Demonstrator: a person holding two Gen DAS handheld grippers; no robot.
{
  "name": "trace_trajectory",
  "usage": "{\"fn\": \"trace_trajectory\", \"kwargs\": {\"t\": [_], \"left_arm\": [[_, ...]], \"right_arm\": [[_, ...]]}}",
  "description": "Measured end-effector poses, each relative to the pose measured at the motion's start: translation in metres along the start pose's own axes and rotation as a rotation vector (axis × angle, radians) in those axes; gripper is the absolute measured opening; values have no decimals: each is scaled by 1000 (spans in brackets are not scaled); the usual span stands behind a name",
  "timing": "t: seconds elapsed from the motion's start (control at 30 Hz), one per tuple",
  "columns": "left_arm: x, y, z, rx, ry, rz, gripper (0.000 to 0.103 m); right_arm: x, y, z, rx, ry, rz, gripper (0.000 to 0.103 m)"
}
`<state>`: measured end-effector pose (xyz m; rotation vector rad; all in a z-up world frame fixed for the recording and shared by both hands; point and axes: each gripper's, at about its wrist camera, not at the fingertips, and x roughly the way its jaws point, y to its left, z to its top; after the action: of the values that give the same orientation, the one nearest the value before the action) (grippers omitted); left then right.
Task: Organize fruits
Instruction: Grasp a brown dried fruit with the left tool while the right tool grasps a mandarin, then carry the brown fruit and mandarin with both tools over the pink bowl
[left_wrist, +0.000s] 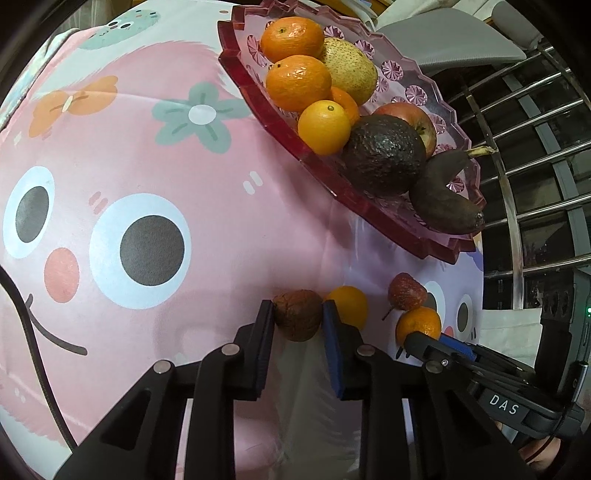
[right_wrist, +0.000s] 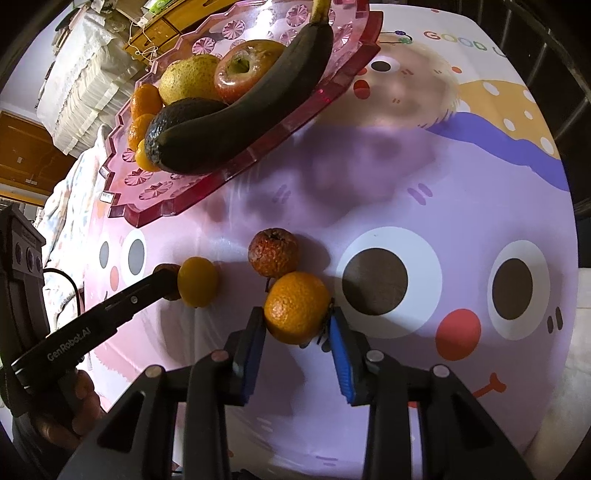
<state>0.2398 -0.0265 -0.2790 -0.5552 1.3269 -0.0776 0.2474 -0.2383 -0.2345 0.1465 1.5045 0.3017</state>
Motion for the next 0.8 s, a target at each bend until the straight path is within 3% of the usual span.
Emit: {"fn": "trace_trajectory", "kwargs": {"t": [0.43,0.8], "left_arm": [[-44,-2,1,21,-38,-42,23],[-100,-26,30,103,-157,-54,23]], "right_arm": [[-20,-8,1,52,-9,-19,34],[-78,-5,31,77,-127,-18,34]]}}
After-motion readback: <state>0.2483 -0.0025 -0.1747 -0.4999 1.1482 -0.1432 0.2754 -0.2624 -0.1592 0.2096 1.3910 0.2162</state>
